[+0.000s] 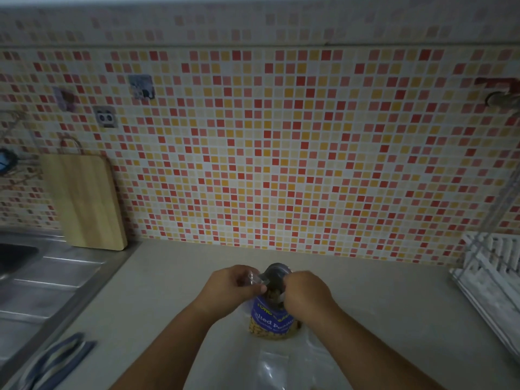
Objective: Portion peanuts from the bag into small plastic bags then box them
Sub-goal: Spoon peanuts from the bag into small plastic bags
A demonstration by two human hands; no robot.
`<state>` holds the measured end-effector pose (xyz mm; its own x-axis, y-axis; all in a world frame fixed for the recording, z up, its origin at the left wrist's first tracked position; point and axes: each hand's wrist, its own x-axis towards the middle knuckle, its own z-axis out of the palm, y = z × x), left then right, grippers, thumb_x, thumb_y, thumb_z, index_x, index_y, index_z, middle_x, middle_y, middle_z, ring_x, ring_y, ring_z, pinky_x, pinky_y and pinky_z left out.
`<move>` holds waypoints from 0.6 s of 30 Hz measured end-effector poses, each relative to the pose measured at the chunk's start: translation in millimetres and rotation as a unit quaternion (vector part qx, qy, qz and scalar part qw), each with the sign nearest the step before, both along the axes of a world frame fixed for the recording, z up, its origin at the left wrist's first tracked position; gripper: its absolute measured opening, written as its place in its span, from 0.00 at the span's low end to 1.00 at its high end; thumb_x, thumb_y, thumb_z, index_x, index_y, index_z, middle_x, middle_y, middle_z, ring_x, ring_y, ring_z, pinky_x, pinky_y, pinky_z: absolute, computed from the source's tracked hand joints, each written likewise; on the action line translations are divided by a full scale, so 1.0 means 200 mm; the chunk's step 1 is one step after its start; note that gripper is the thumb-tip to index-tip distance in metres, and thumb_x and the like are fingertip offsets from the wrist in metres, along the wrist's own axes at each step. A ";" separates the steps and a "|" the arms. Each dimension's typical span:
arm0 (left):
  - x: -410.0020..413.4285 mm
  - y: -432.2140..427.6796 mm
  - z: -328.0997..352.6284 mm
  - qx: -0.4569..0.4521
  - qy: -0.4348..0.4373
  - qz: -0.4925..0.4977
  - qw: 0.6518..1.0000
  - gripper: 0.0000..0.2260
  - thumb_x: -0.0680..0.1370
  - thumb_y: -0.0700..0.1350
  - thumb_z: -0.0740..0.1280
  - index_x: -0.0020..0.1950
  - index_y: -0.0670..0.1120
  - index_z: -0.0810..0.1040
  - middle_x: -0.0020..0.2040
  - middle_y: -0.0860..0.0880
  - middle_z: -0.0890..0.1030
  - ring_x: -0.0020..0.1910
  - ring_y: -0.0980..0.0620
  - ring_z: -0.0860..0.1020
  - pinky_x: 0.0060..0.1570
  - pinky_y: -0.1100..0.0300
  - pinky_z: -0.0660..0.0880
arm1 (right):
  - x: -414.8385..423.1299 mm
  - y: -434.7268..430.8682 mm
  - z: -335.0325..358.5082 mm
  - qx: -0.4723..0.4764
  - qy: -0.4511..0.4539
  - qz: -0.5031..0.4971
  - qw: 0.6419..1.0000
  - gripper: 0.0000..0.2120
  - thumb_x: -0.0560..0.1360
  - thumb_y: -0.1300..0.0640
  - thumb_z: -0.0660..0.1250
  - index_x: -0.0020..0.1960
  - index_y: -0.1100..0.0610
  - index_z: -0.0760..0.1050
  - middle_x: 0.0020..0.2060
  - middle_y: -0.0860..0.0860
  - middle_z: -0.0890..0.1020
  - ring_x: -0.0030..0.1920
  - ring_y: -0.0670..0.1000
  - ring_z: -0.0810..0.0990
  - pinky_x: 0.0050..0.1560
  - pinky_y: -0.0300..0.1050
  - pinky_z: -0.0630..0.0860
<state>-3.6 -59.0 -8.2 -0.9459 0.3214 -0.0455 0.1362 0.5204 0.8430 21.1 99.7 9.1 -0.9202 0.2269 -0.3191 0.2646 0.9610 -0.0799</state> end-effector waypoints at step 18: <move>0.00 -0.03 0.01 0.097 -0.033 0.036 0.994 0.14 0.73 0.49 0.71 0.57 0.50 0.78 0.53 0.52 0.82 0.54 0.54 0.79 0.50 0.63 0.73 | -0.07 0.22 -0.03 -0.016 -0.068 -0.047 0.996 0.12 0.76 0.59 0.62 0.57 0.58 0.77 0.44 0.52 0.75 0.45 0.52 0.72 0.47 0.41 0.69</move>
<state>-4.4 -64.6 -7.1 -0.9640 0.2609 -0.0513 0.0459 0.3533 0.9344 7.1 143.9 3.9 -0.8434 0.2976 -0.4473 0.3635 0.9292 -0.0673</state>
